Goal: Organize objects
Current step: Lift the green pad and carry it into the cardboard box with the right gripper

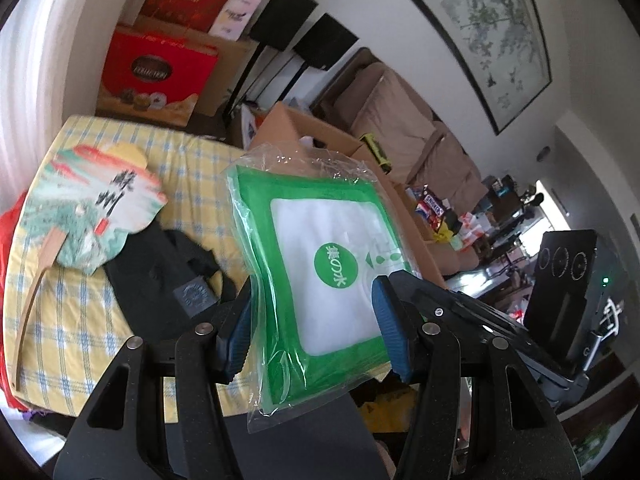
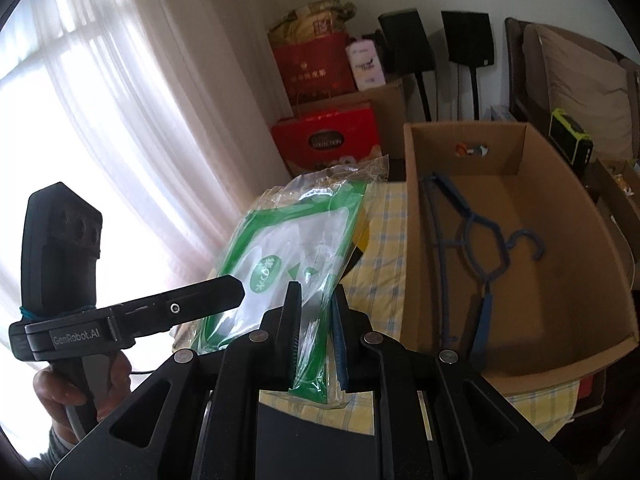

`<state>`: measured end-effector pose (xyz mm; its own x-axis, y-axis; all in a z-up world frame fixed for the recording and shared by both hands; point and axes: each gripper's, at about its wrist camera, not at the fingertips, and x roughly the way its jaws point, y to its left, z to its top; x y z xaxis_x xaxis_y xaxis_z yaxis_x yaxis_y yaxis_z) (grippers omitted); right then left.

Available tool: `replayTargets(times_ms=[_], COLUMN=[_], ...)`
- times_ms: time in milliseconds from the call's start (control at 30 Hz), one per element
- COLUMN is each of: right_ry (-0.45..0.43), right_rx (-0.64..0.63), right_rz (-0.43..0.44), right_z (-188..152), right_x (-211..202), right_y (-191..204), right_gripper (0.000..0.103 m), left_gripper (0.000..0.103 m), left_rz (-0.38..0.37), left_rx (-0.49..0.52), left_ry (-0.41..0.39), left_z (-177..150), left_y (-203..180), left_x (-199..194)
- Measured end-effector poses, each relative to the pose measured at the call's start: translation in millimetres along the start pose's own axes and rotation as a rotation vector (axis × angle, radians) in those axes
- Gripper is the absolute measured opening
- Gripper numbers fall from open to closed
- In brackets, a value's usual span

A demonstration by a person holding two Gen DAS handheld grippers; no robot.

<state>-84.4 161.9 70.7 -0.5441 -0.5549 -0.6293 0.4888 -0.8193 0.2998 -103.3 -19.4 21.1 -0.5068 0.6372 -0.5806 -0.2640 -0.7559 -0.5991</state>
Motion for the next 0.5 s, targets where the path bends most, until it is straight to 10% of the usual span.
replayTargets(times_ms=[500], right_ry=[-0.09], right_rx=[0.087], right_rz=[-0.086], right_z=[28.4], right_x=[-57.4], right_y=[-68.1], right_gripper=[0.014], left_gripper=[0.052], left_rz=[-0.046], left_rx=[0.118], left_ry=[0.02], left_z=[23.3], left_y=[-85.8], left_x=[46.9])
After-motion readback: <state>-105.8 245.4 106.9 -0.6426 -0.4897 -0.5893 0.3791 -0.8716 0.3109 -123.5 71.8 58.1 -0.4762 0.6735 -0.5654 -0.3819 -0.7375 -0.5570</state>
